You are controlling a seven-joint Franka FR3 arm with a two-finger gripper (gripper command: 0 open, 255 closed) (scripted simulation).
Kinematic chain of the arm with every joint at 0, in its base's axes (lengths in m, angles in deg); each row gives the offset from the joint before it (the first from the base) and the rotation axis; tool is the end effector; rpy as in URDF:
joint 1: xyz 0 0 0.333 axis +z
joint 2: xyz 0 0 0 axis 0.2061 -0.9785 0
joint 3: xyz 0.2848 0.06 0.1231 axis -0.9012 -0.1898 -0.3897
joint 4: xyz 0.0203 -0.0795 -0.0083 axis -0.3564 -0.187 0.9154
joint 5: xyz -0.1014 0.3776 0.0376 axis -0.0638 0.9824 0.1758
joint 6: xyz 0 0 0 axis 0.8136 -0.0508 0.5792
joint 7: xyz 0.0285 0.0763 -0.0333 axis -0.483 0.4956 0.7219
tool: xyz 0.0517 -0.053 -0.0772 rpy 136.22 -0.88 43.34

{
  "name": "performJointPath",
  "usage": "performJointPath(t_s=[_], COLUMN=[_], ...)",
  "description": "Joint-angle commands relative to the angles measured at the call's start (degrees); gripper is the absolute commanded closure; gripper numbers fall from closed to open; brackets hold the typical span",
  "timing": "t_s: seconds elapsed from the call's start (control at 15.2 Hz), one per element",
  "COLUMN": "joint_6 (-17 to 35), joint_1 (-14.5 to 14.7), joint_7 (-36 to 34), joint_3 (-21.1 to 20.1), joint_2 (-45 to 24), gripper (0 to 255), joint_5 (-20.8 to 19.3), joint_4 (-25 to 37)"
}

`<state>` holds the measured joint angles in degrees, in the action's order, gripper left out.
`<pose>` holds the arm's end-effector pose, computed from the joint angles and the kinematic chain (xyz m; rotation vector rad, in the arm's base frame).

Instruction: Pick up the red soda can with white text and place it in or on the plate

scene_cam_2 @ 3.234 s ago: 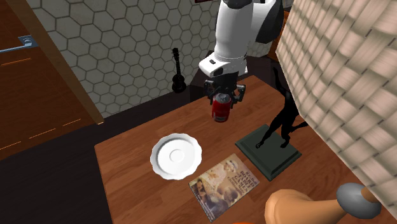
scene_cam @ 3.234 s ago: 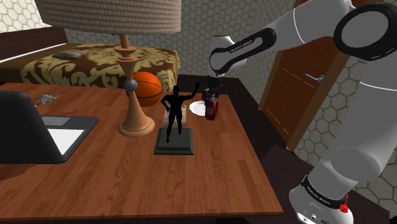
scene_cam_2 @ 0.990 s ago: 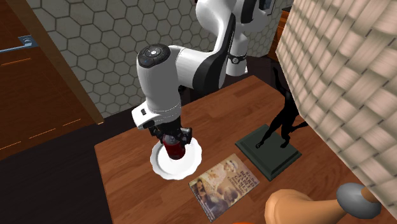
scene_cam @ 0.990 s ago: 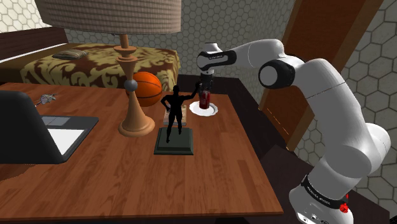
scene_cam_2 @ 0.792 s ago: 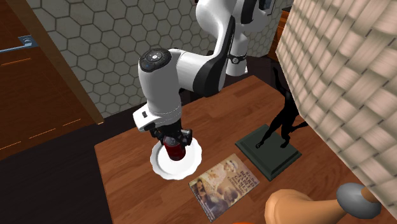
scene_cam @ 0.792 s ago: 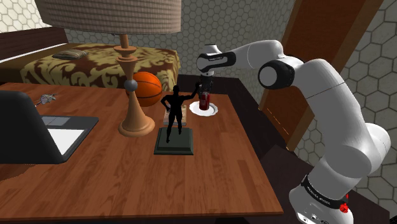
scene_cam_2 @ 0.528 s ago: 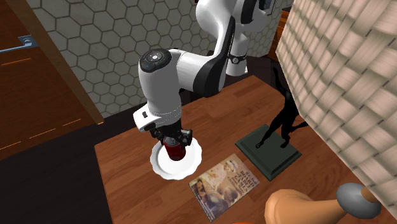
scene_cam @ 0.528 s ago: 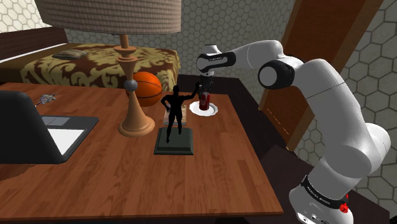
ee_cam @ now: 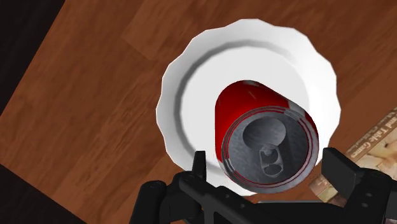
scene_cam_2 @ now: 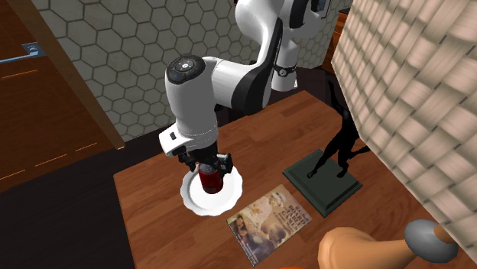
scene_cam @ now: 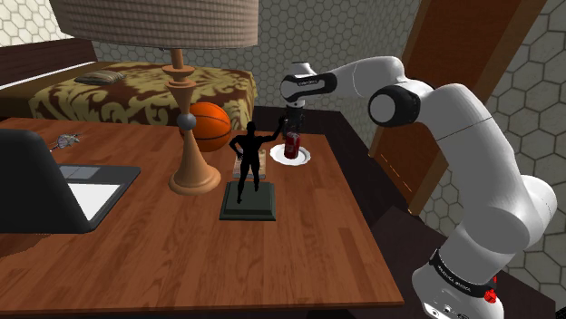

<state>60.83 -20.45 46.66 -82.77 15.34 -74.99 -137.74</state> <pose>0.7653 -0.1229 0.2972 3.1372 0.0789 -0.0053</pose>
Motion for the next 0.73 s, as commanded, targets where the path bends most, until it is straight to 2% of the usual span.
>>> performJointPath(t_s=[0.0,0.13,0.66], joint_6=[-2.3,-5.3,-5.3], joint_1=[0.1,0.1,0.1], joint_7=[-0.1,-0.1,-0.1], joint_3=[0.0,0.0,0.0], joint_2=[1.0,1.7,1.7], gripper=[0,0,0], joint_5=[0.0,0.0,0.0], joint_4=[1.3,3.6,3.6])
